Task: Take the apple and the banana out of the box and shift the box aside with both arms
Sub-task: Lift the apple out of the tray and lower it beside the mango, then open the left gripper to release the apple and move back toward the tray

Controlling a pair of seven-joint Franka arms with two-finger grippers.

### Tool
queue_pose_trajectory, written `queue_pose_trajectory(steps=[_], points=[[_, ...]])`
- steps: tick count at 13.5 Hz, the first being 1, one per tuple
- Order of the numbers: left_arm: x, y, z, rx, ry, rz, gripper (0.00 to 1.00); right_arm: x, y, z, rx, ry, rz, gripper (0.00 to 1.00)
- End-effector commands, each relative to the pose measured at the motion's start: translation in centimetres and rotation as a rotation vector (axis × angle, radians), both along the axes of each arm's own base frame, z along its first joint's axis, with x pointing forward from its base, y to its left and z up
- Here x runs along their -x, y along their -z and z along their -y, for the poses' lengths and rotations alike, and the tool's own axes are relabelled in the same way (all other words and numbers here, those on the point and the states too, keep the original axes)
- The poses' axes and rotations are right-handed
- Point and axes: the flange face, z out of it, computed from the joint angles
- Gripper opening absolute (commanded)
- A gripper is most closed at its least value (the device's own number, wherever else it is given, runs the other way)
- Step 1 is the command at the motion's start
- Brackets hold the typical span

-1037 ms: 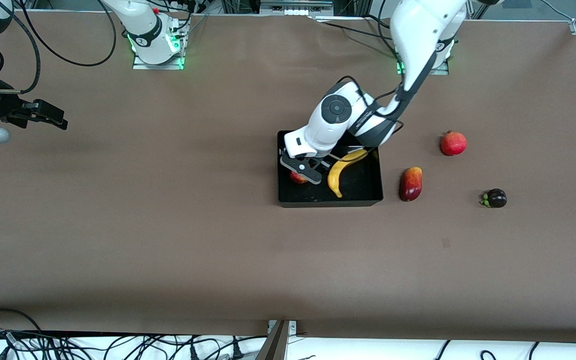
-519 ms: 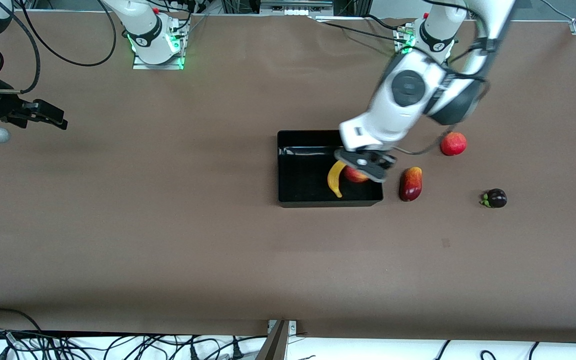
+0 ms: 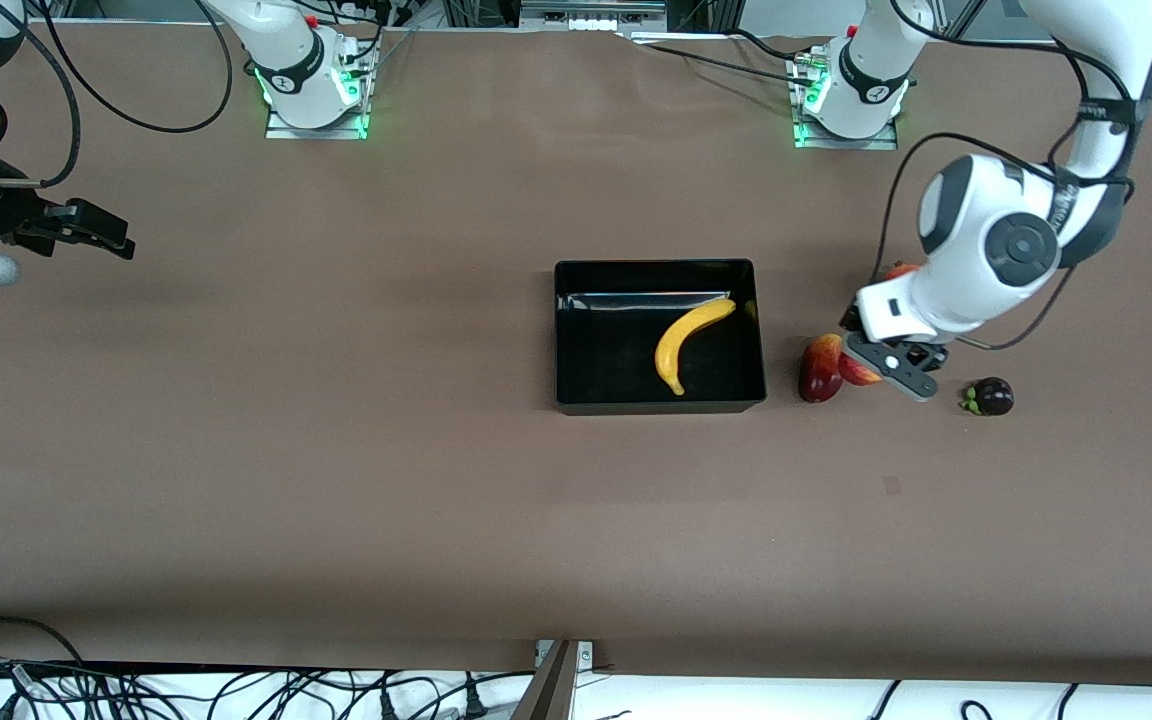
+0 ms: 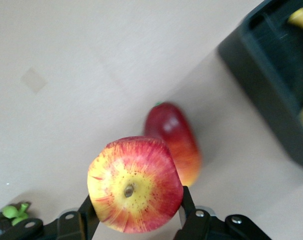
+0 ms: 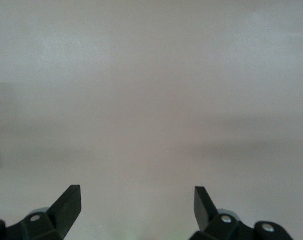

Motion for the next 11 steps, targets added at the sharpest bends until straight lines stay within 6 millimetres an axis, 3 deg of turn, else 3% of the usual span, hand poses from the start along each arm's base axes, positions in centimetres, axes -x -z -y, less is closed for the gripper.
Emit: queue_pose_trajectory(steps=[1, 4, 6, 7, 8, 10, 11], points=[[-0.5, 3.8, -3.7, -0.005, 0.053, 0.001, 0.00, -0.1, -0.5, 0.2, -0.007, -0.009, -0.001, 1.00], [-0.4, 8.1, -4.2, 0.001, 0.042, -0.016, 0.00, 0.0, -0.5, 0.2, -0.007, -0.009, -0.003, 1.00], [-0.3, 9.5, -4.5, 0.001, 0.035, -0.028, 0.00, 0.0, -0.5, 0.2, -0.007, -0.009, -0.003, 1.00], [-0.3, 9.4, -4.5, 0.001, 0.033, -0.028, 0.22, -0.1, -0.5, 0.3, -0.007, -0.007, -0.001, 1.00], [-0.4, 8.9, -4.5, 0.002, 0.036, -0.027, 0.99, -0.1, -0.5, 0.2, -0.007, -0.009, -0.001, 1.00], [-0.3, 5.9, -4.8, 0.023, 0.004, -0.039, 1.00, 0.0, -0.5, 0.3, -0.007, -0.007, -0.003, 1.00], [0.1, 3.7, -4.1, 0.060, -0.026, -0.085, 1.00, 0.0, -0.5, 0.3, -0.007, -0.007, -0.003, 1.00]])
